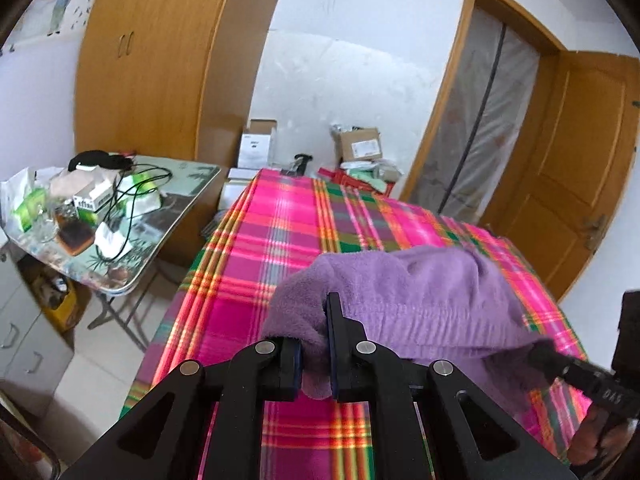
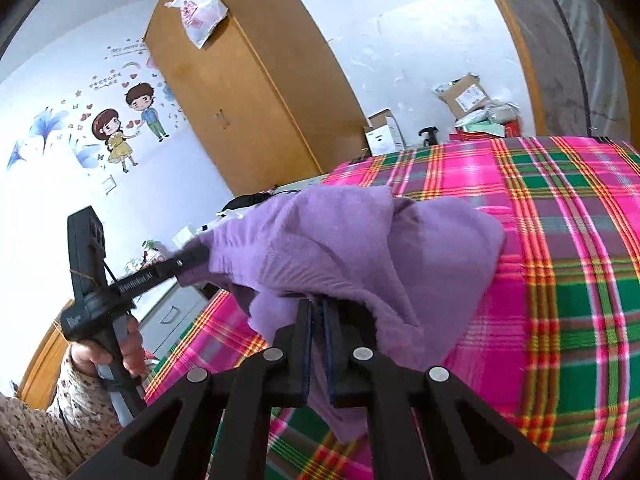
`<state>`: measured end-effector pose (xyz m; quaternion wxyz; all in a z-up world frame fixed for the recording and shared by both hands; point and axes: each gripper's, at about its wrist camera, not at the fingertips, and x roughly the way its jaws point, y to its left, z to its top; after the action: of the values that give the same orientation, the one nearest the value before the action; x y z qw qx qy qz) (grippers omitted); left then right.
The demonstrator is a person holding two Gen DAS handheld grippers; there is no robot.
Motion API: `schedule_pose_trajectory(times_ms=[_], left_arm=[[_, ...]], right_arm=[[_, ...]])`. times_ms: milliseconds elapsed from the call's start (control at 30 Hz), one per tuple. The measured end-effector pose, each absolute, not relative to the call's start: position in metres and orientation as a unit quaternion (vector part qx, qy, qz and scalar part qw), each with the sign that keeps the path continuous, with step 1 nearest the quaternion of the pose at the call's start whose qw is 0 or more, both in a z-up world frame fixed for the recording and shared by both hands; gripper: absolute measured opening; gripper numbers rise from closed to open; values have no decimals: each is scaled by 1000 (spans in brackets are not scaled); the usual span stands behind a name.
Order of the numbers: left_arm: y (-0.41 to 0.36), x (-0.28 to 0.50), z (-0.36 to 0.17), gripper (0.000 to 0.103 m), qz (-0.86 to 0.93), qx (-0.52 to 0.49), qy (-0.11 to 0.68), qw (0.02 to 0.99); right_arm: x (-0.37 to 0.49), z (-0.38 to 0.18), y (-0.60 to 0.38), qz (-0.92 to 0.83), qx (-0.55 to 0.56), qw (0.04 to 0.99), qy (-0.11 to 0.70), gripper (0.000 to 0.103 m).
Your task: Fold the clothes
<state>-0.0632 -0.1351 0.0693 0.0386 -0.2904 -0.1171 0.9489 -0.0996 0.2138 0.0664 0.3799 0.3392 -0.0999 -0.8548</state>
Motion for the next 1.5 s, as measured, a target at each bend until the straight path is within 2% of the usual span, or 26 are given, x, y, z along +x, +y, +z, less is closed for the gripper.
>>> schedule_pose_trajectory(times_ms=[167, 433, 567, 667, 800, 1067, 1333, 1433, 1500], left_arm=[[-132, -67, 52, 10, 943, -312, -111, 18], [-129, -68, 40, 10, 940, -322, -111, 9], [-130, -68, 39, 10, 939, -325, -113, 10], [-131, -68, 37, 10, 937, -328, -117, 12], [-132, -69, 33, 10, 935, -334, -119, 13], [-130, -69, 30, 10, 931, -344, -121, 30], [-117, -43, 52, 18, 930, -341, -115, 74], [-104, -27, 67, 22, 933, -324, -109, 109], [-90, -16, 75, 25, 927, -318, -113, 165]], right_arm=[[-87, 65, 210, -851, 346, 386, -82, 9], [-77, 65, 260, -860, 339, 356, -134, 18], [-84, 50, 283, -873, 362, 299, -134, 30], [-93, 33, 295, -873, 389, 260, -138, 31], [-109, 15, 296, -854, 425, 257, -155, 34], [-129, 8, 270, -822, 446, 309, -175, 45], [-133, 14, 259, -811, 431, 341, -200, 45], [-131, 15, 251, -809, 430, 350, -195, 37], [-130, 16, 247, -808, 429, 353, -196, 37]])
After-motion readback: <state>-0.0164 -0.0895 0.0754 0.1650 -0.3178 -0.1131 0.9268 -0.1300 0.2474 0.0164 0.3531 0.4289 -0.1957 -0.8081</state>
